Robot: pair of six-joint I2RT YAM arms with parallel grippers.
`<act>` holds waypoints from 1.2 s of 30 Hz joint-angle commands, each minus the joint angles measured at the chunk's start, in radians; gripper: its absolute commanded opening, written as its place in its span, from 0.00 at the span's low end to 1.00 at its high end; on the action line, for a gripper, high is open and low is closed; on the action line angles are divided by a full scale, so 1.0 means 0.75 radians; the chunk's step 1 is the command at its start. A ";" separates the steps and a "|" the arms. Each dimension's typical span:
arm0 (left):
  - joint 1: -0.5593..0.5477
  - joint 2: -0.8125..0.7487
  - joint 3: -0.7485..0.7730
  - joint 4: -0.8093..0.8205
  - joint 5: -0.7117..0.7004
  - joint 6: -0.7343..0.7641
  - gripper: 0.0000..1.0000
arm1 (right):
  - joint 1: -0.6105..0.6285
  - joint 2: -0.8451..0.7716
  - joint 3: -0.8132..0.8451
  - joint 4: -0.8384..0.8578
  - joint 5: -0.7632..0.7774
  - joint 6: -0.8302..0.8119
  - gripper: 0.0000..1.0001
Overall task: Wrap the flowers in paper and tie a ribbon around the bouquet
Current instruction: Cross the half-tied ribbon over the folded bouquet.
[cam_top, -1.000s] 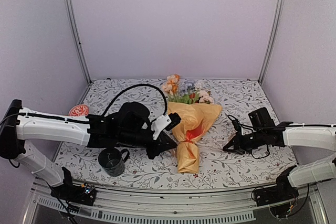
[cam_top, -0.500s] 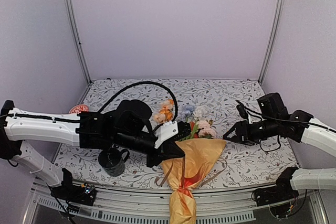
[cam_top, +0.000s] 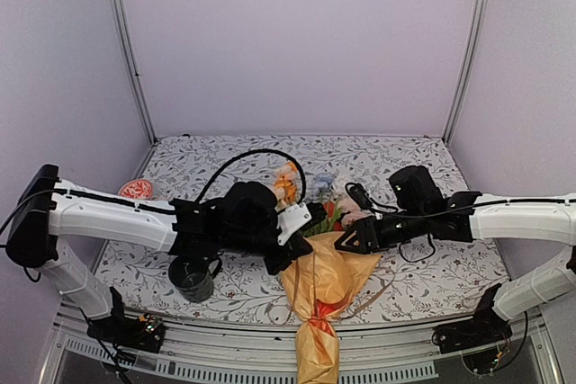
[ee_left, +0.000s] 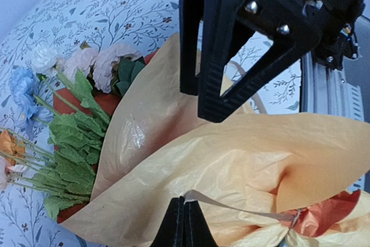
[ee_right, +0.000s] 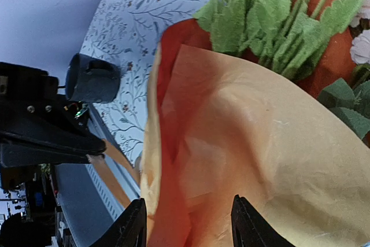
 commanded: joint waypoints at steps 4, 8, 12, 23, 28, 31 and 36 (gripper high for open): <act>0.138 0.143 0.150 0.162 0.000 -0.042 0.00 | -0.203 0.153 0.135 -0.014 0.097 -0.014 0.52; 0.180 0.246 0.287 0.133 0.036 0.022 0.00 | -0.306 0.064 0.189 -0.047 0.087 -0.068 0.53; 0.194 0.318 0.353 0.109 0.052 0.037 0.00 | -0.301 0.010 0.259 -0.114 -0.064 -0.209 0.52; 0.193 0.100 0.141 0.165 0.115 -0.024 0.00 | 0.024 -0.009 -0.030 0.457 -0.282 -0.090 0.36; 0.188 -0.025 -0.058 0.281 0.143 -0.006 0.00 | 0.053 0.070 -0.072 0.620 -0.183 -0.012 0.32; 0.187 -0.071 -0.152 0.373 0.140 -0.022 0.00 | 0.060 0.136 -0.033 0.652 -0.158 -0.010 0.32; 0.187 -0.091 -0.212 0.454 0.132 -0.049 0.00 | 0.061 0.240 0.037 0.658 -0.138 -0.041 0.42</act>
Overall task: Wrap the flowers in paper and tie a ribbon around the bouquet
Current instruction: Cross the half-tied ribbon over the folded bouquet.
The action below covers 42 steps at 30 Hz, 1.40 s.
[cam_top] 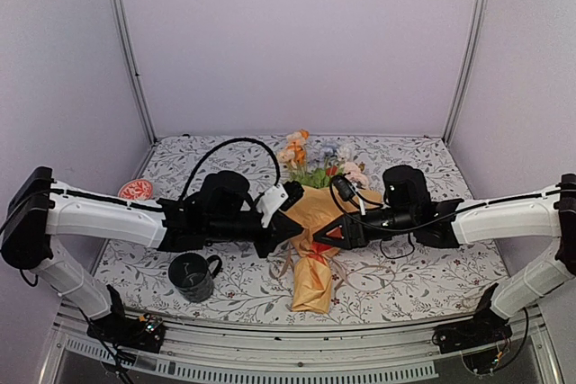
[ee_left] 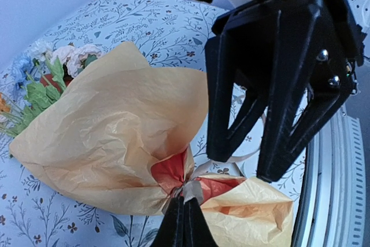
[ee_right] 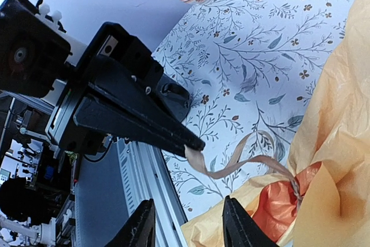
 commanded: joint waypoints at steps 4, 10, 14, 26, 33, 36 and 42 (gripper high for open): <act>0.003 -0.026 -0.042 0.132 0.024 -0.021 0.00 | 0.011 0.137 0.118 0.086 -0.003 -0.066 0.46; 0.006 -0.029 -0.053 0.152 0.008 -0.009 0.00 | 0.012 0.217 0.132 0.185 -0.163 -0.091 0.39; 0.007 -0.008 -0.048 0.146 -0.008 -0.011 0.00 | 0.013 0.236 0.139 0.195 -0.186 -0.092 0.18; 0.008 0.028 -0.085 0.181 -0.030 -0.037 0.03 | 0.013 0.162 0.087 0.199 -0.073 -0.073 0.00; 0.014 0.026 -0.120 0.199 -0.044 -0.015 0.58 | 0.004 0.139 0.071 0.181 -0.030 -0.064 0.00; 0.021 0.015 -0.133 0.164 -0.121 -0.007 0.79 | -0.008 0.139 0.060 0.173 -0.017 -0.057 0.00; 0.021 0.002 -0.272 0.346 0.038 0.057 0.85 | -0.024 0.129 0.040 0.177 -0.003 -0.037 0.00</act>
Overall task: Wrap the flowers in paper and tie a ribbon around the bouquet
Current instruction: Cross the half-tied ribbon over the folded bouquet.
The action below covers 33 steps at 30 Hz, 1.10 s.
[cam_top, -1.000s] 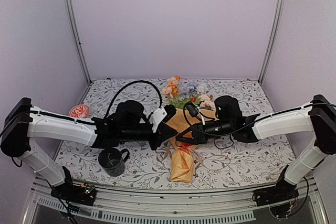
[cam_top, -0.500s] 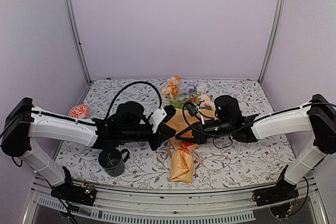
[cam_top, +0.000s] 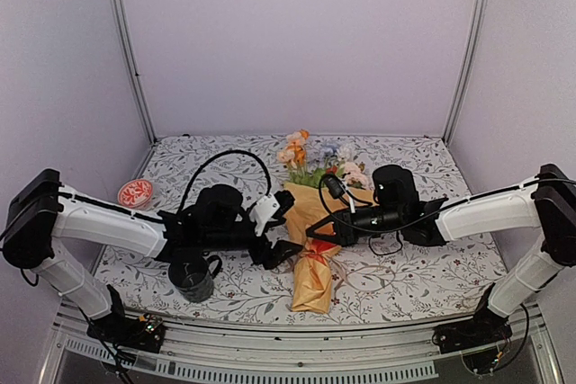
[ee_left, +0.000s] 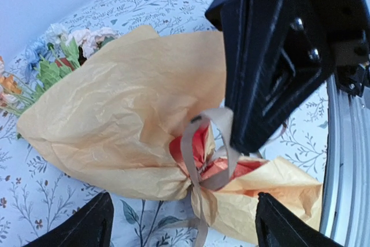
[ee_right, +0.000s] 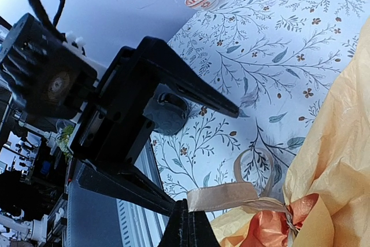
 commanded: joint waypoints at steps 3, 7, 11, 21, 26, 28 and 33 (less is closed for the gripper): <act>0.004 0.054 -0.206 0.467 0.112 0.030 0.84 | -0.011 -0.045 -0.012 0.013 0.024 0.018 0.00; 0.006 0.158 -0.247 0.780 0.187 0.072 0.80 | -0.011 -0.057 -0.023 0.014 0.025 0.021 0.00; 0.005 0.266 -0.150 0.752 0.200 0.065 0.74 | -0.010 -0.067 -0.032 0.011 0.018 0.020 0.00; 0.001 0.417 -0.056 0.823 0.205 0.020 0.46 | -0.012 -0.066 -0.029 0.011 0.024 0.020 0.00; -0.005 0.436 -0.059 0.821 0.168 -0.002 0.14 | -0.015 -0.071 -0.033 0.009 0.026 0.021 0.00; -0.005 0.437 -0.062 0.811 0.165 0.000 0.02 | -0.017 -0.072 -0.032 0.004 0.024 0.022 0.00; -0.013 0.422 -0.081 0.808 0.118 -0.003 0.00 | -0.019 -0.125 0.004 -0.166 0.125 0.021 0.13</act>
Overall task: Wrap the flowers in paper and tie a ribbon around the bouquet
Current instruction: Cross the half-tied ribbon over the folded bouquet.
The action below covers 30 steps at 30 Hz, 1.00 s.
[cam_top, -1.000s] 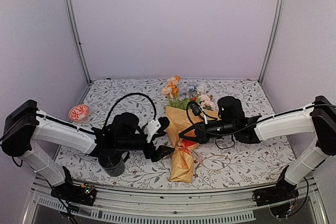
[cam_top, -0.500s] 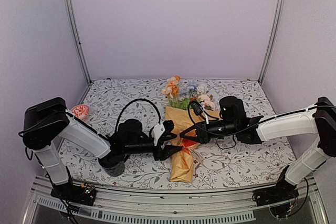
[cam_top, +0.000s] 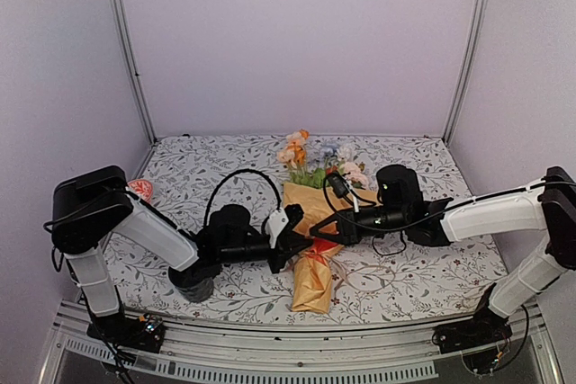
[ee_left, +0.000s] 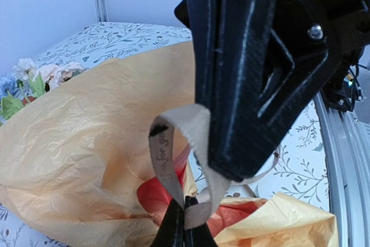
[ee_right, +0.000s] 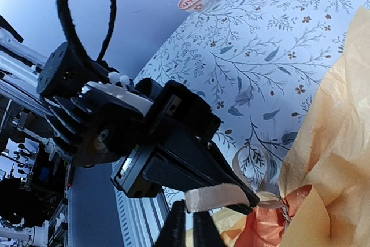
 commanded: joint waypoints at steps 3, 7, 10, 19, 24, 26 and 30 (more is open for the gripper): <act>-0.019 -0.009 -0.010 0.026 -0.060 -0.001 0.00 | -0.009 -0.149 0.106 -0.449 0.258 -0.010 0.26; -0.035 -0.014 -0.013 0.025 -0.073 0.003 0.00 | -0.007 -0.230 0.185 -0.970 0.574 0.056 0.32; -0.044 -0.013 -0.019 0.027 -0.082 0.002 0.00 | -0.007 -0.269 0.176 -1.224 0.724 0.151 0.36; -0.058 -0.025 -0.019 -0.004 -0.078 0.014 0.00 | -0.011 -0.056 0.275 -1.626 0.948 0.258 0.57; -0.063 -0.030 -0.018 -0.006 -0.088 0.018 0.00 | -0.061 -0.072 0.246 -1.514 0.858 0.226 0.59; -0.068 -0.027 -0.019 -0.008 -0.088 0.022 0.00 | -0.082 -0.051 0.221 -1.503 0.847 0.214 0.59; -0.076 -0.026 -0.018 -0.016 -0.091 0.034 0.00 | -0.105 -0.005 0.154 -1.476 0.810 0.210 0.59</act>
